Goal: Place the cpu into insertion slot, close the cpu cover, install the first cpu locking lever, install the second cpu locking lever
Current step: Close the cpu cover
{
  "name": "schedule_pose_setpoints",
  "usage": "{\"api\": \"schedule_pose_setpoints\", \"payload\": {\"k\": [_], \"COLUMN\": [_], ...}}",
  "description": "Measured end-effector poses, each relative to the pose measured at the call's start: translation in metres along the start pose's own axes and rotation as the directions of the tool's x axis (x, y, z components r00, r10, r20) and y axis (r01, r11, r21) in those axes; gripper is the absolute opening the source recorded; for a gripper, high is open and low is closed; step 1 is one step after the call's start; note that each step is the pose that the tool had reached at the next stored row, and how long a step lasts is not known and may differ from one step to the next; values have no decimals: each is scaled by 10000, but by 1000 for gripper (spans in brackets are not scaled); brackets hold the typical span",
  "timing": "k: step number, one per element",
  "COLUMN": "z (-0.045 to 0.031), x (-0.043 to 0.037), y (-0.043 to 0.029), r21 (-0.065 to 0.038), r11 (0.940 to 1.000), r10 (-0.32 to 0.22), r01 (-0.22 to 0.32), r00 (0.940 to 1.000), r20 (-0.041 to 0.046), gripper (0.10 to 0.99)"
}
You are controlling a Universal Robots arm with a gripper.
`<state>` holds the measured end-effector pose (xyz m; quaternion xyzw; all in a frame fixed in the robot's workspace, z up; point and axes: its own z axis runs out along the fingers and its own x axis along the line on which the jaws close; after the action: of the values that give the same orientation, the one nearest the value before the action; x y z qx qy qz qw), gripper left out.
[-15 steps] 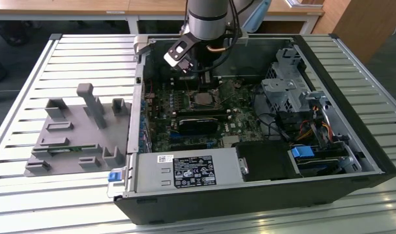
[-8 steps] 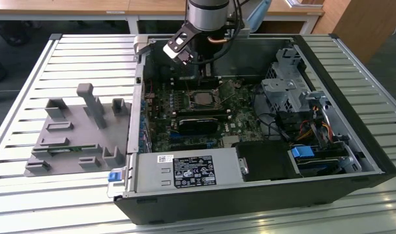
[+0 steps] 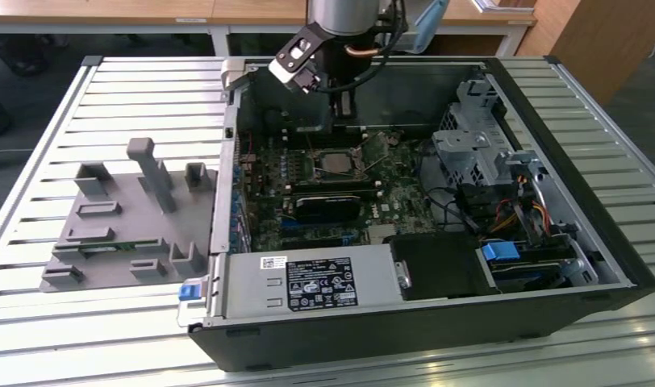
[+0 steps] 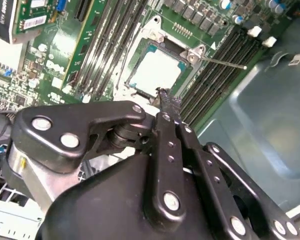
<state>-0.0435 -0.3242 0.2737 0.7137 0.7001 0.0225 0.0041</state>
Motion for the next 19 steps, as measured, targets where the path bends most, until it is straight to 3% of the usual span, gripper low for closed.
{"api": "schedule_pose_setpoints", "payload": {"k": [7, 14, 15, 17, 19], "z": [0, 26, 28, 36, 45], "x": [-143, -143, -143, -141, -139], "y": [16, 264, 287, 322, 364], "r21": [5, 33, 39, 47, 56], "r11": [10000, 10000, 10000, 10000, 9999], "r10": [2, -12, -28, -78, -153], "r01": [-2, 12, 28, 79, 155], "r00": [10000, 10000, 10000, 9997, 9995], "r20": [-10, -58, -88, -231, -275], "gripper": [110, 110, 110, 110, 110]}}
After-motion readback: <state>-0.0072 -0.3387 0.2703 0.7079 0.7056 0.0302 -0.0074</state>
